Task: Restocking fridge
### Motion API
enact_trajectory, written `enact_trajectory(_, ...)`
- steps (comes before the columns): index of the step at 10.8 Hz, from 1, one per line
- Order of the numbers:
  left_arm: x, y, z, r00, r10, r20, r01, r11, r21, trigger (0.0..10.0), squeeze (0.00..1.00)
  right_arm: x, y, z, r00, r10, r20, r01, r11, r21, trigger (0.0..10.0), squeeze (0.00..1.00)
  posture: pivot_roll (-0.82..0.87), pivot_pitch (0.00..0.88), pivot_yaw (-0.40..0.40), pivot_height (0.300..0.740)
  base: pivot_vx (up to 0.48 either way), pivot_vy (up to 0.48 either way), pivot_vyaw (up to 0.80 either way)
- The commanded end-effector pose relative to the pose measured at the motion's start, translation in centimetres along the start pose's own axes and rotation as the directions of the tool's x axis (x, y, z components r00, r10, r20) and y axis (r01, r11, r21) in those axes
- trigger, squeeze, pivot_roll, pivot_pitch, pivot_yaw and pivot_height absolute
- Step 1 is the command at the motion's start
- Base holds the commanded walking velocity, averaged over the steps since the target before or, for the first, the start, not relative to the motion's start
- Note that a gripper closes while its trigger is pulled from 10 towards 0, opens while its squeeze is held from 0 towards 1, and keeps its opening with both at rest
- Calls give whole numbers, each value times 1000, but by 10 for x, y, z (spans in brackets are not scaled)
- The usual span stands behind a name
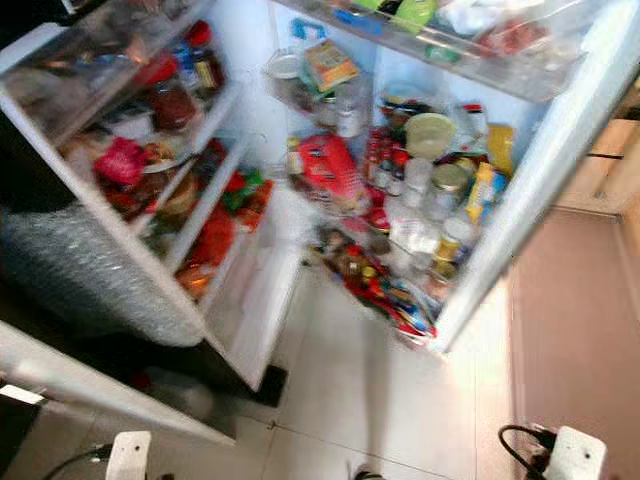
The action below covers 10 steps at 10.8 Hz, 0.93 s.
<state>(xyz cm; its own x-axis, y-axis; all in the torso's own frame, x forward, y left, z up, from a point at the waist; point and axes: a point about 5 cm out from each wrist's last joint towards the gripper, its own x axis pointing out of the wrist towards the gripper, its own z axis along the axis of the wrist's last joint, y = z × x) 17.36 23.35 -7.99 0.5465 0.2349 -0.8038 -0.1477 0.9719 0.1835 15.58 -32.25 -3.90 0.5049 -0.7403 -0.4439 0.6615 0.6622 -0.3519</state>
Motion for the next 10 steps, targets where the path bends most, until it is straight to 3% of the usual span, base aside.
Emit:
enact_trajectory(1,-2,8,-10,999,28,-43,-29,999,-19,10000,0,2,-8,4,999,-44,31,43,999,27,10000,0,-144,137,84,740,0,0,0)
enact_trajectory(3,-1,8,-10,998,32,-45,-33,999,-18,10000,0,11,-13,36,984,-84,159,76,995,59,10000,0,-148,136,88,740,0,0,0)
enact_trajectory(5,-1,8,-10,998,36,-46,-37,999,-20,10000,0,17,-7,86,933,-86,350,64,995,76,10000,0,-146,131,88,740,0,0,0)
enact_trajectory(8,-1,8,-10,998,40,-50,-41,999,-21,10000,0,16,-3,135,861,-141,488,82,987,140,10000,0,-145,130,86,740,0,0,0)
enact_trajectory(10,-1,8,-10,998,39,-50,-40,999,-19,10000,0,12,3,153,839,-131,529,46,984,171,10000,0,-144,131,85,740,0,0,0)
